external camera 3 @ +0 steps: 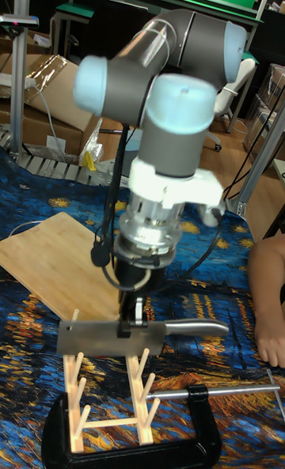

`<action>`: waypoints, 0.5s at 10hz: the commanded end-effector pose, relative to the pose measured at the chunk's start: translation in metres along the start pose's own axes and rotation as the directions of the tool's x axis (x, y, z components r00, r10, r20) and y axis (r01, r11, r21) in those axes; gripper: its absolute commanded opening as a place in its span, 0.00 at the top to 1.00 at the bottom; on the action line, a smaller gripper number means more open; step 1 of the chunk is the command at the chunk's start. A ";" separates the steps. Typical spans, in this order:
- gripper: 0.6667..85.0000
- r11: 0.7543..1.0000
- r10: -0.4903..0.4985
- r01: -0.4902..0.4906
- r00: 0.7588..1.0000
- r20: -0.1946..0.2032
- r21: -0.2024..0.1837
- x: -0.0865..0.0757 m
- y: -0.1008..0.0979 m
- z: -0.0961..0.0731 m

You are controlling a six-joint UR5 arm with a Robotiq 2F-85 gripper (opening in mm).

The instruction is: Put the knife on the cutting board

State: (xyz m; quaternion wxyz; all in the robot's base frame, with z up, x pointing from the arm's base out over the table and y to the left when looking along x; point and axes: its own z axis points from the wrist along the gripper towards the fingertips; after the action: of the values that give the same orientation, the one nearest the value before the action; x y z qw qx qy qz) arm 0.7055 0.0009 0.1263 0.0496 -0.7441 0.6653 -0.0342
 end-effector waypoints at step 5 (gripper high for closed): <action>1.00 0.967 0.238 -0.248 0.960 -0.151 -0.057 -0.006 0.020 -0.058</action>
State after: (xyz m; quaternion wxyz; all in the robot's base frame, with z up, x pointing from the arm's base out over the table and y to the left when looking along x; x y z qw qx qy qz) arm 0.6875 0.0015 0.1618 0.0014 -0.6912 0.7214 -0.0435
